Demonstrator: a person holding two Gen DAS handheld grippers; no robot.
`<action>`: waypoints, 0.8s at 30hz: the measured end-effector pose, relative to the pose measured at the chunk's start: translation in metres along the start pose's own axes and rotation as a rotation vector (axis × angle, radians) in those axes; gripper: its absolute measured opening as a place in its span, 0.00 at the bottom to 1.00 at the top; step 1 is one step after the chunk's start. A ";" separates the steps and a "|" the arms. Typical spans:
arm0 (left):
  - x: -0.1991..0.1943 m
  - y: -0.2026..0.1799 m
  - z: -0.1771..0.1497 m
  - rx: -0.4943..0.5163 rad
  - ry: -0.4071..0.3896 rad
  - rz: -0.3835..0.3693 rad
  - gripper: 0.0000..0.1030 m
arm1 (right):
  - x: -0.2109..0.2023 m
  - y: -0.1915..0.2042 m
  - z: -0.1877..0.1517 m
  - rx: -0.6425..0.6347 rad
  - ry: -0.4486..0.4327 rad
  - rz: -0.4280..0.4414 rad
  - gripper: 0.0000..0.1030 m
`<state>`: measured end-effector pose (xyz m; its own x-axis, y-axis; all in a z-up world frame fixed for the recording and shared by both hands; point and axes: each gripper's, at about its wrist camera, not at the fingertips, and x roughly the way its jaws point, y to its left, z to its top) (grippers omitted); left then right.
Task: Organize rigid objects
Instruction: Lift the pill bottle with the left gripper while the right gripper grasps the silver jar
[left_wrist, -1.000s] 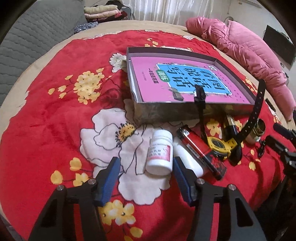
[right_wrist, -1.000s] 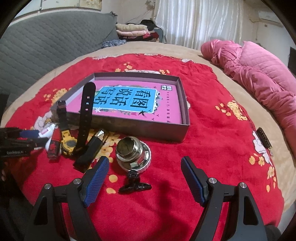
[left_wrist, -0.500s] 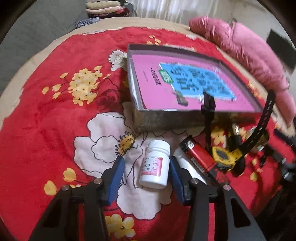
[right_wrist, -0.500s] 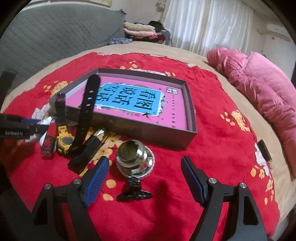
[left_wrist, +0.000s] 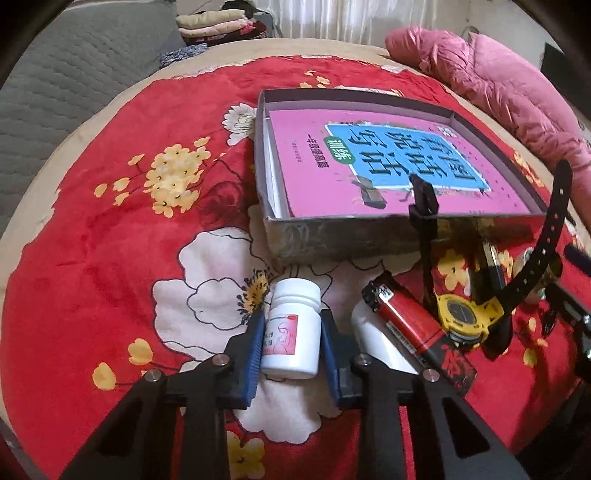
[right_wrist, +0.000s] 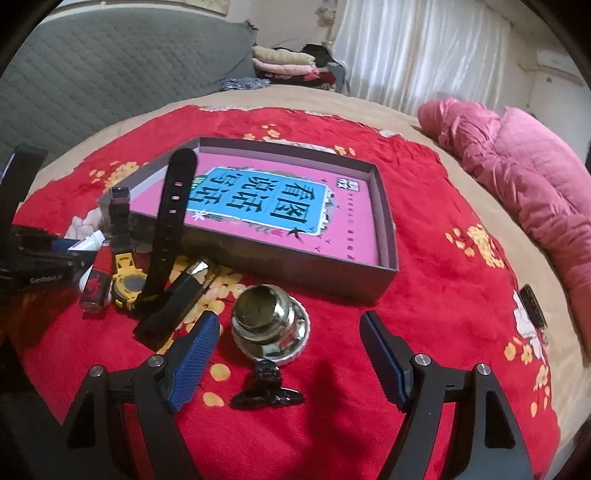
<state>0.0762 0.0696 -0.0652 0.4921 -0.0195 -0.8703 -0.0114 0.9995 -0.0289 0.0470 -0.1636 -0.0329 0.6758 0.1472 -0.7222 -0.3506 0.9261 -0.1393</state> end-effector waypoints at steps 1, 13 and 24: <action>0.000 0.001 0.001 -0.009 -0.002 -0.006 0.26 | 0.003 0.002 0.000 -0.015 0.007 -0.008 0.63; -0.003 0.024 0.001 -0.142 -0.023 -0.134 0.26 | 0.013 0.007 -0.001 -0.039 0.016 0.044 0.37; -0.020 0.035 -0.004 -0.216 -0.062 -0.217 0.26 | -0.003 -0.026 0.005 0.135 -0.046 0.120 0.37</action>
<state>0.0624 0.1045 -0.0503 0.5556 -0.2232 -0.8009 -0.0816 0.9440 -0.3197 0.0570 -0.1864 -0.0236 0.6646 0.2725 -0.6957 -0.3427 0.9386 0.0402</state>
